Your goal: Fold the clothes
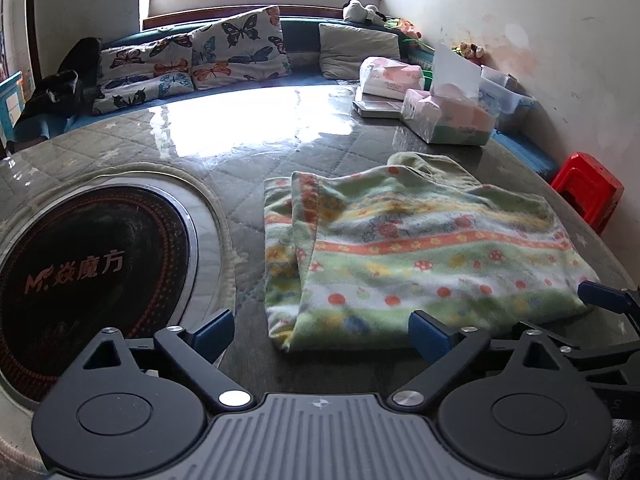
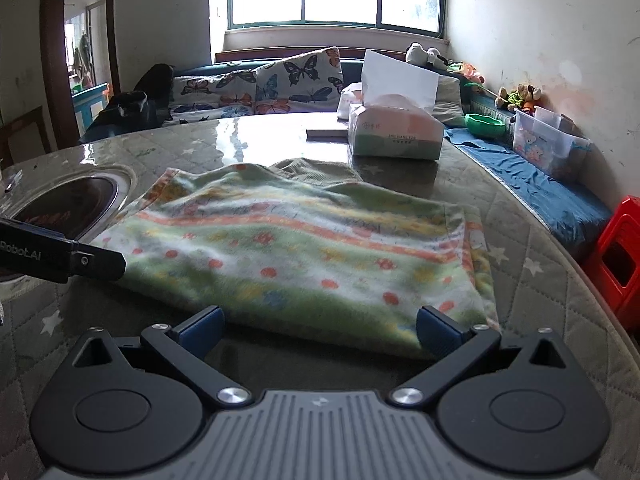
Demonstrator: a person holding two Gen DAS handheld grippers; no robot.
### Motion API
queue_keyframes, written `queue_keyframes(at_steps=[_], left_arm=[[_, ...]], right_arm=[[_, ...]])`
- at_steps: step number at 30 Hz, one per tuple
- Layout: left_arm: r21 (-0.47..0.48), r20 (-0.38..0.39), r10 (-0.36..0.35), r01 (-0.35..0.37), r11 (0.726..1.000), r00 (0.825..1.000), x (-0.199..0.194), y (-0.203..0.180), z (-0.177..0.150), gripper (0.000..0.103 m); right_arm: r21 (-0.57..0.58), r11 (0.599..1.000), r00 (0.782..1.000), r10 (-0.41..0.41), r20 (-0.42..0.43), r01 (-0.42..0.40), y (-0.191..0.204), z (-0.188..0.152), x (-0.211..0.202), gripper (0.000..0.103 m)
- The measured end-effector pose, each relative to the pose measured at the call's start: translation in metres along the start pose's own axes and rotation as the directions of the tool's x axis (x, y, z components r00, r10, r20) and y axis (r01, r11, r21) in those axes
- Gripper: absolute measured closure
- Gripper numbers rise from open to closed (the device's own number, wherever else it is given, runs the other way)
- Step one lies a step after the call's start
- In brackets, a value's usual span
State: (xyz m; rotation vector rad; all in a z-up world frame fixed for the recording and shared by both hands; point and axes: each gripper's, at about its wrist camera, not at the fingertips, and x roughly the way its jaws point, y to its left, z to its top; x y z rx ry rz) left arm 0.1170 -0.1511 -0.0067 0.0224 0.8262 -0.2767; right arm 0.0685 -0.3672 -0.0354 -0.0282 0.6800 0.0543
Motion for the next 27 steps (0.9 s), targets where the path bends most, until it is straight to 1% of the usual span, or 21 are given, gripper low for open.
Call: queue_keyframes(at_steps=[2, 4, 10, 15, 23, 27], left_arm=[[-0.001, 0.005, -0.003, 0.003, 1.0, 1.0, -0.003, 0.0, -0.003, 0.002], [0.0, 0.005, -0.007, 0.007, 1.0, 1.0, -0.006, -0.001, -0.006, 0.0], [0.026, 0.015, -0.014, 0.014, 1.0, 1.0, -0.017, -0.007, -0.013, 0.0], [0.043, 0.025, -0.019, 0.017, 0.999, 1.0, -0.028, -0.01, -0.016, 0.0], [0.053, 0.035, -0.036, 0.034, 0.998, 0.999, -0.045, -0.009, -0.022, 0.0], [0.077, 0.025, -0.045, 0.043, 0.996, 0.999, -0.05, -0.009, -0.03, 0.0]], right_arm=[[-0.007, 1.0, 1.0, -0.008, 0.0, 0.008, 0.003, -0.003, -0.003, 0.0], [-0.005, 1.0, 1.0, -0.009, -0.001, 0.009, 0.005, -0.005, -0.006, 0.0], [0.022, 1.0, 1.0, -0.008, -0.021, 0.009, 0.008, -0.01, -0.012, 0.0], [0.013, 0.999, 0.999, -0.033, -0.026, 0.034, 0.014, -0.015, -0.02, 0.0], [0.085, 0.995, 0.998, -0.046, -0.038, 0.049, 0.017, -0.02, -0.035, 0.0], [0.109, 0.992, 0.997, -0.061, -0.043, 0.066, 0.019, -0.023, -0.042, 0.0]])
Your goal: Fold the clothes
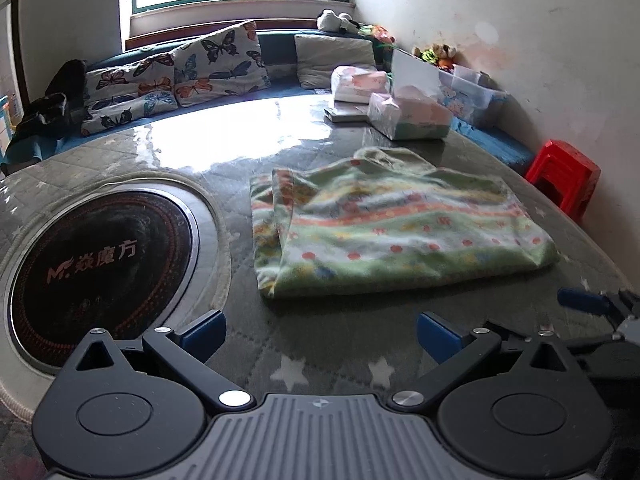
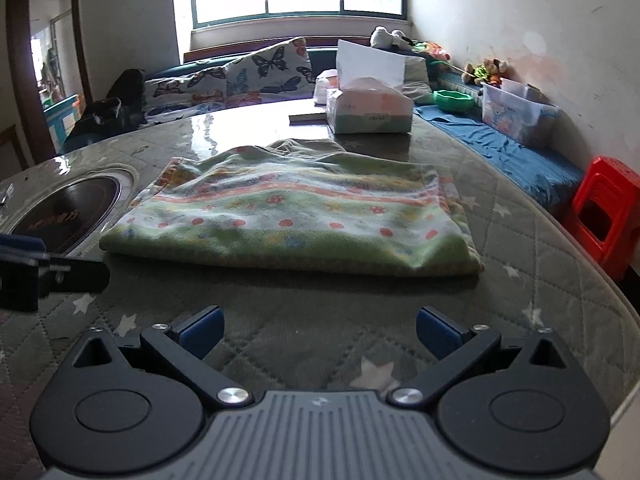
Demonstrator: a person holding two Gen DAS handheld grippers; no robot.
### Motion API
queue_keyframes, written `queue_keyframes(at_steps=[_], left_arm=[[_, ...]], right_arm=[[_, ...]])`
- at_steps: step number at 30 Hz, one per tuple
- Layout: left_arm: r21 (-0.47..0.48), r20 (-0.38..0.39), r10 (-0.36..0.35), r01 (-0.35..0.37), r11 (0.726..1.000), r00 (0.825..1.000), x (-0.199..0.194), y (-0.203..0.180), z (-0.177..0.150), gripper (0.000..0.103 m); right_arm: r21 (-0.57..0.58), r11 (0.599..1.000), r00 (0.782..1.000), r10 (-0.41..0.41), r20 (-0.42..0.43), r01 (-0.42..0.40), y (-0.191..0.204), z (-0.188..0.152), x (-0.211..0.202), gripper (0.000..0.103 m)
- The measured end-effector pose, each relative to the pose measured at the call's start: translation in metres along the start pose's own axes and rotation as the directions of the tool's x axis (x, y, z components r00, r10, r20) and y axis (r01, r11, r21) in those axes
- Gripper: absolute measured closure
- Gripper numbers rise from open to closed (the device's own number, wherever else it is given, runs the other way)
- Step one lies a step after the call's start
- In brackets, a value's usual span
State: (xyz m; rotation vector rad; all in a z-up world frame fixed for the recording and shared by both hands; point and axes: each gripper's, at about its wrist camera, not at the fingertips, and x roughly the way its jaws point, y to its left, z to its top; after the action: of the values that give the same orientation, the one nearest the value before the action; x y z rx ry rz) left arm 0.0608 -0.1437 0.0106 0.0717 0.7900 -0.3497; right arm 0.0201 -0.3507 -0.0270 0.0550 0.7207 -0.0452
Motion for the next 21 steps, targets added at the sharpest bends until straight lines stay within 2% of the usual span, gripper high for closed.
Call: queue_keyframes(at_steps=[8, 13, 21], left_arm=[[0.014, -0.011, -0.042, 0.042, 0.999, 0.999, -0.01, 0.006, -0.009, 0.0], [0.059, -0.011, -0.046, 0.046, 0.997, 0.999, -0.015, 0.007, -0.006, 0.0], [0.096, -0.008, -0.108, 0.108, 0.989, 0.994, -0.018, 0.013, 0.0, 0.0]], right_arm=[[0.013, 0.999, 0.999, -0.045, 0.005, 0.045, 0.01, -0.004, -0.015, 0.0], [0.066, 0.996, 0.998, -0.059, 0.019, 0.058, 0.012, -0.003, -0.023, 0.0], [0.121, 0.987, 0.993, -0.112, 0.025, 0.108, 0.016, -0.004, -0.031, 0.0]])
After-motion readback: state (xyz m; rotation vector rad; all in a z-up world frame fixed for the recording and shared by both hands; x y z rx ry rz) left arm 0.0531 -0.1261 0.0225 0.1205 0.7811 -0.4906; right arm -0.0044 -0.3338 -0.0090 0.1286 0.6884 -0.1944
